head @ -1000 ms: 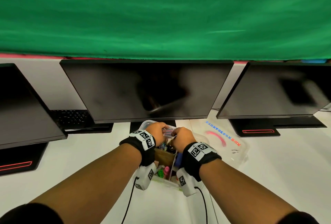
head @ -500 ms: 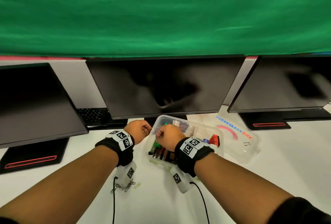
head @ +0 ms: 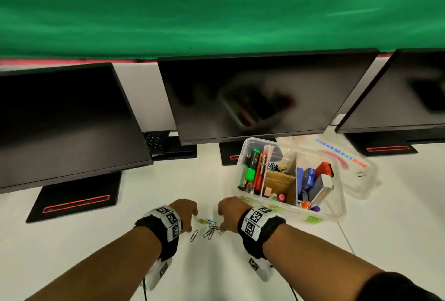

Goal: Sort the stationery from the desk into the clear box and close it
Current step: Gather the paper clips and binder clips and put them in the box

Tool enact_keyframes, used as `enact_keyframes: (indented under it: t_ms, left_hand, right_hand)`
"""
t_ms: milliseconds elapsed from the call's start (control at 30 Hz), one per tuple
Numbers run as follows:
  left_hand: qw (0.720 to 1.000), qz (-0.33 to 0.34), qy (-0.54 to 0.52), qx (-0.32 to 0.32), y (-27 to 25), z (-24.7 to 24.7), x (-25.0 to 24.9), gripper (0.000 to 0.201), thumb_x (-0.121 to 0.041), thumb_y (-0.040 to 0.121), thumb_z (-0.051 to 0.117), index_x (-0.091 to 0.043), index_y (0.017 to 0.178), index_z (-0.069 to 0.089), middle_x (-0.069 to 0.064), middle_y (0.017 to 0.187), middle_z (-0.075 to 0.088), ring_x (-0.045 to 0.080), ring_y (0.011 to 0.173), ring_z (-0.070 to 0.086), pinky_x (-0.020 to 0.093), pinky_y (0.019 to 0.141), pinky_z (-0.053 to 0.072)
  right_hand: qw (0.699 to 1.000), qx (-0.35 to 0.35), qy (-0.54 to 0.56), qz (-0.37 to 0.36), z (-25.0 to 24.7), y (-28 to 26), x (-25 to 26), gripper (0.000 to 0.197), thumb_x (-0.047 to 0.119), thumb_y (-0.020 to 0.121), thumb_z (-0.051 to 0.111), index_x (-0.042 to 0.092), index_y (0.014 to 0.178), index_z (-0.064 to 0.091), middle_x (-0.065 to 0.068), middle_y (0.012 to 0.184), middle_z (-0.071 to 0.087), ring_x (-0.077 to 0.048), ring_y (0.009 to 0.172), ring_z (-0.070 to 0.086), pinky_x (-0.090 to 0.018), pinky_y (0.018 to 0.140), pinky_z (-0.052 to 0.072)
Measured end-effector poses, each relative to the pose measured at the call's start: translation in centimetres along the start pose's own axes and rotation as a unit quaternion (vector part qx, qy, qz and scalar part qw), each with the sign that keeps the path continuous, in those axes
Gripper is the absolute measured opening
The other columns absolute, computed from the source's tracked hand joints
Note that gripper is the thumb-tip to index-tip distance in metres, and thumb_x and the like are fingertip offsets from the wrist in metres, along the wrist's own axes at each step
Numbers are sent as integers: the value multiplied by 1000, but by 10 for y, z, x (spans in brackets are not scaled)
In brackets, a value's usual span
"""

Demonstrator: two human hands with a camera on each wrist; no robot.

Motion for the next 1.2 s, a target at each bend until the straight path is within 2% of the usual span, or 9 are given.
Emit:
enact_keyframes:
  t_ms: [133, 367, 533, 633, 767, 833, 900, 1033, 1200]
  left_hand:
    - [1000, 12, 10, 3, 3, 20, 10, 67, -19, 77, 74, -16, 133, 40, 5, 136, 45, 21, 126, 46, 29, 107, 33]
    - [997, 38, -55, -40, 14, 39, 2, 73, -13, 77, 72, -17, 138, 33, 6, 139, 37, 22, 128, 44, 27, 105, 36]
    - [992, 35, -113, -50, 24, 41, -2, 57, -11, 78, 71, -12, 128, 44, 8, 129, 47, 20, 118, 51, 23, 95, 40]
    - [989, 29, -131, -66, 26, 42, -6, 47, -14, 78, 70, -12, 122, 53, 2, 107, 53, 19, 113, 55, 20, 89, 39]
    - [976, 22, -201, -84, 22, 40, 0, 30, -9, 81, 63, -17, 110, 59, 3, 96, 60, 14, 84, 58, 17, 77, 47]
    - [969, 8, -228, -93, 22, 37, 11, 34, -6, 82, 62, -13, 114, 59, -2, 87, 55, 4, 67, 49, 7, 61, 40]
    - [967, -5, -240, -85, 23, 37, 20, 39, -6, 80, 63, -10, 118, 57, -11, 77, 49, -1, 63, 45, 5, 58, 36]
    - [972, -5, -226, -62, 18, 44, 20, 45, -6, 82, 62, -10, 125, 52, -10, 82, 47, 3, 67, 48, 4, 58, 34]
    - [977, 17, -197, -80, 9, 46, 20, 30, -1, 81, 57, -26, 98, 55, -5, 83, 46, 16, 80, 49, 28, 83, 52]
  right_hand:
    - [997, 29, 29, 68, 25, 4, -12, 55, 18, 79, 74, 1, 126, 53, -18, 130, 53, -32, 120, 53, -35, 97, 46]
    - [987, -31, 91, 132, 47, 14, -15, 67, 20, 75, 76, 7, 132, 43, -14, 134, 41, -30, 122, 48, -34, 100, 43]
    - [972, -78, 149, 164, 56, 27, -10, 49, 14, 80, 68, 5, 124, 47, -15, 129, 46, -28, 118, 51, -28, 95, 42]
    - [967, -107, 163, 163, 57, 32, -4, 38, 14, 83, 63, 4, 118, 52, -16, 124, 54, -28, 114, 54, -28, 91, 42]
    - [961, -109, 204, 148, 52, 30, -6, 45, 17, 79, 71, 6, 118, 54, -14, 124, 56, -27, 113, 54, -28, 91, 42]
    - [962, -105, 214, 137, 50, 26, -9, 59, 21, 74, 77, 9, 125, 50, -11, 129, 49, -26, 117, 50, -29, 96, 42]
    - [973, -80, 182, 113, 52, 25, -8, 78, 29, 69, 81, 15, 135, 42, -8, 136, 39, -27, 123, 44, -34, 103, 41]
    - [994, -27, 82, 64, 67, 31, 8, 96, 42, 66, 80, 25, 144, 27, -7, 147, 24, -33, 132, 28, -46, 107, 37]
    - [995, -80, 63, 21, 78, 35, 16, 52, 23, 85, 63, 23, 136, 49, -9, 149, 31, -32, 130, 30, -39, 105, 39]
Point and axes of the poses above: each hand's wrist, its own y-axis towards the middle knuckle, its own z-axis out of the palm, x = y × z, the point moved 5 cm from there along y, towards the middle knuckle
